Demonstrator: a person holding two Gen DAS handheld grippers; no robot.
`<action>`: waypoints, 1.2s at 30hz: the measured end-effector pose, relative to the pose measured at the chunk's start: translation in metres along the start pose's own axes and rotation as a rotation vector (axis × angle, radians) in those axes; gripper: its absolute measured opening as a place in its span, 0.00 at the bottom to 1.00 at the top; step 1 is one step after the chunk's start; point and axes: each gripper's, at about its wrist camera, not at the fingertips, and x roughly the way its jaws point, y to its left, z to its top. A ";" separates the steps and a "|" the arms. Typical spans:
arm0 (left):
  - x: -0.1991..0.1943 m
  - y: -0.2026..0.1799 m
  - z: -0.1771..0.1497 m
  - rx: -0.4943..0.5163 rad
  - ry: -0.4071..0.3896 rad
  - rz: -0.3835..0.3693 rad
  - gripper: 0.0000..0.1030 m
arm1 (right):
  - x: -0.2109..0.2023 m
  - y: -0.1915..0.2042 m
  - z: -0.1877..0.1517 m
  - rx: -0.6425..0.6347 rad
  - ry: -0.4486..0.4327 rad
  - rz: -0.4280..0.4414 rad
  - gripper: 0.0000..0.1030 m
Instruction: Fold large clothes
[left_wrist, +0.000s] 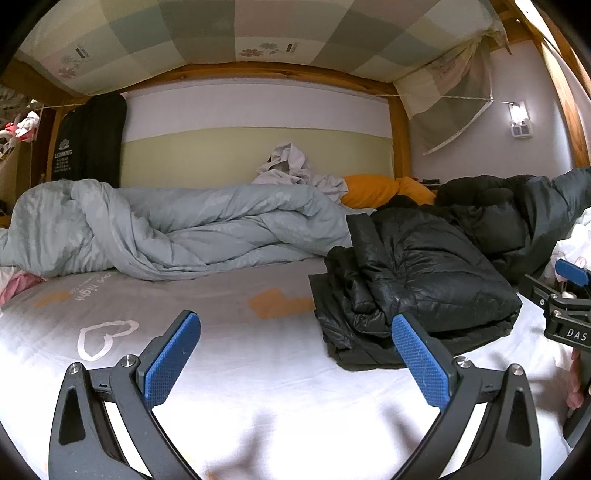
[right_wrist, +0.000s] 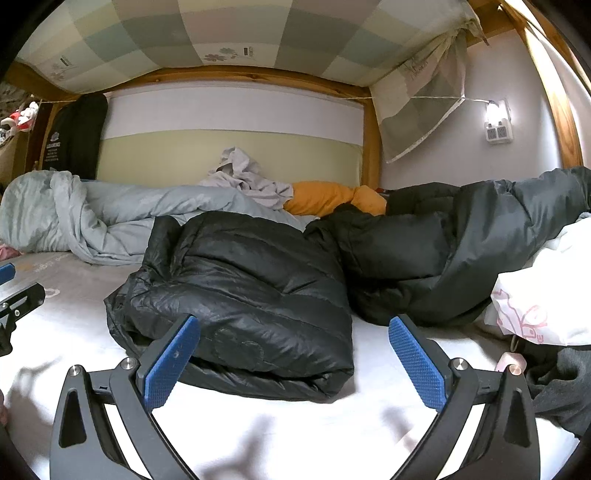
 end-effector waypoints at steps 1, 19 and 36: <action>0.000 -0.001 0.000 0.003 -0.002 0.001 1.00 | 0.000 0.000 0.000 0.000 0.000 0.000 1.00; -0.004 -0.008 0.002 0.023 -0.028 0.025 1.00 | 0.000 -0.003 -0.001 0.013 0.005 -0.012 1.00; -0.004 -0.009 0.002 0.025 -0.030 0.026 1.00 | 0.000 -0.004 -0.002 0.027 0.012 -0.011 1.00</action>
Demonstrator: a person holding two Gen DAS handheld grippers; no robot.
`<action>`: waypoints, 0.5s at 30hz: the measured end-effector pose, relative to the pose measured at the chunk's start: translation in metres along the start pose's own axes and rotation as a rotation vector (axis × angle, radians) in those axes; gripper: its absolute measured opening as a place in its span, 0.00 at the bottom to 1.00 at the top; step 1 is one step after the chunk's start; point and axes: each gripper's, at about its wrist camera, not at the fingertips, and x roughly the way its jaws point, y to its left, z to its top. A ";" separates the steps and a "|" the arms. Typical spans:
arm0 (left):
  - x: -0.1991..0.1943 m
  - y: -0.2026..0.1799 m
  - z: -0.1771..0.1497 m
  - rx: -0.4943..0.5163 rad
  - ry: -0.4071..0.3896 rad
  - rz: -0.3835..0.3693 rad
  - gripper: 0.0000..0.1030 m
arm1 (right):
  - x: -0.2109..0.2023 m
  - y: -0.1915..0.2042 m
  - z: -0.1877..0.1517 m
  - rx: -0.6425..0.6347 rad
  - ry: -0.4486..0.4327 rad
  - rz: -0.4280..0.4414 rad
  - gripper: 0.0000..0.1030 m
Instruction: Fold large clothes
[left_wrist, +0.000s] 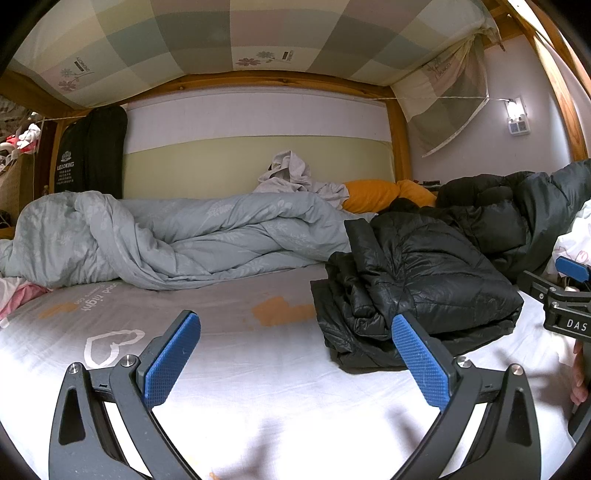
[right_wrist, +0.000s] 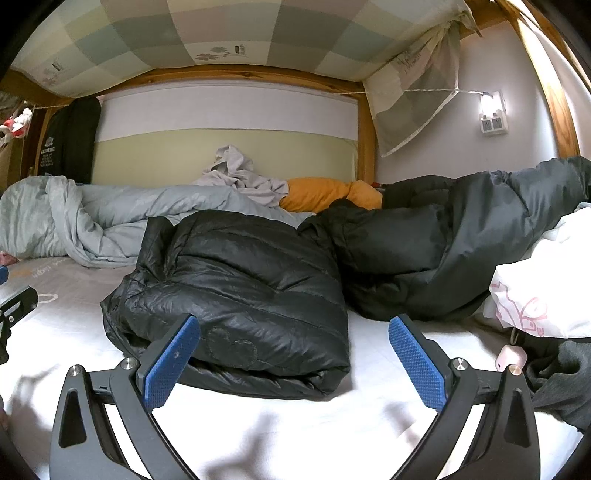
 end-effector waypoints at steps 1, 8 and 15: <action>0.000 0.000 0.000 0.000 0.000 0.000 1.00 | 0.000 0.000 0.000 0.000 0.000 0.000 1.00; 0.000 0.000 0.000 0.001 -0.001 0.000 1.00 | 0.000 0.000 0.000 -0.004 0.004 -0.003 1.00; 0.000 0.000 0.000 0.001 0.000 0.000 1.00 | 0.000 0.002 0.000 -0.016 0.006 -0.005 1.00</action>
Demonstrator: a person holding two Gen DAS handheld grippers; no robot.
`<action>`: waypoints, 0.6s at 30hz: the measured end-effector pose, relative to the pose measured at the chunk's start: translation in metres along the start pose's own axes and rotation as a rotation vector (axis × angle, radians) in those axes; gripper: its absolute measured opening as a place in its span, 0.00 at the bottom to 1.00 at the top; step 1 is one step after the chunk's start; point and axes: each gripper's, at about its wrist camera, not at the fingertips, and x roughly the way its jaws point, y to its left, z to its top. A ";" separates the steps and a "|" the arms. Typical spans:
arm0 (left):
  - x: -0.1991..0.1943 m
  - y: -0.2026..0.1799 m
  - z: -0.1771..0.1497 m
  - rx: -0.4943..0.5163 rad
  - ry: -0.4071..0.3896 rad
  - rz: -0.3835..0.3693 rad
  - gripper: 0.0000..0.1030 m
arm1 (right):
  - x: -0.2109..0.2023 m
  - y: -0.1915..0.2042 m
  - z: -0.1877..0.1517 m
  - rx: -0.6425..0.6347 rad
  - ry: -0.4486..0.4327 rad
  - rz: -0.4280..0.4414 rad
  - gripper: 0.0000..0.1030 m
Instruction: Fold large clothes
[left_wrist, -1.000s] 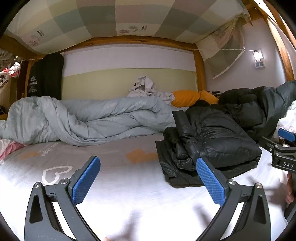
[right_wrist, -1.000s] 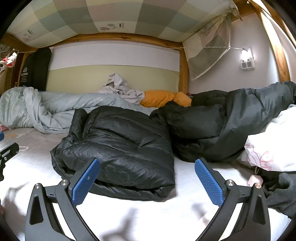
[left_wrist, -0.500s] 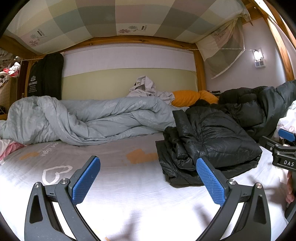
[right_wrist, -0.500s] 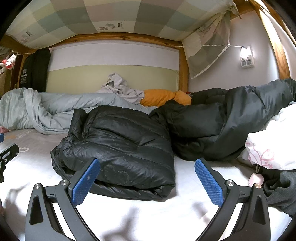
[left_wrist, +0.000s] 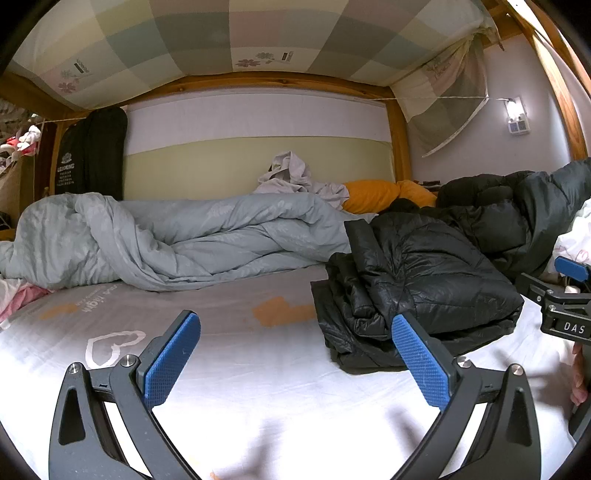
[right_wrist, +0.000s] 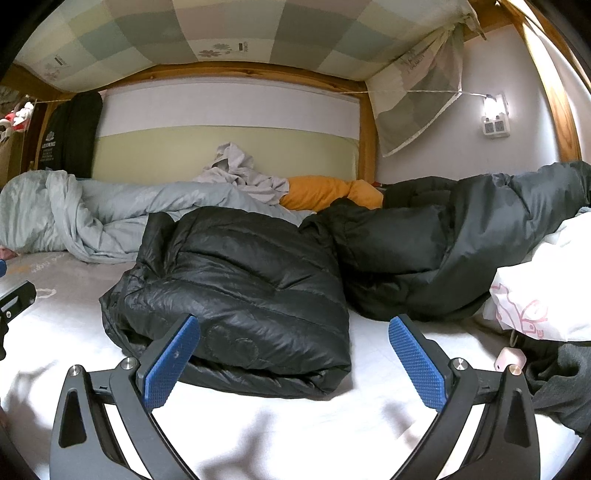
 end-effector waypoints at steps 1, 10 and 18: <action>0.000 0.000 0.000 0.000 0.000 0.000 1.00 | 0.000 0.000 0.000 0.003 0.000 0.001 1.00; 0.000 0.000 0.000 0.001 0.000 0.000 1.00 | 0.001 0.000 0.000 0.006 0.004 0.001 1.00; 0.000 0.000 0.000 0.002 -0.001 0.000 1.00 | 0.001 0.000 0.000 0.006 0.004 0.001 1.00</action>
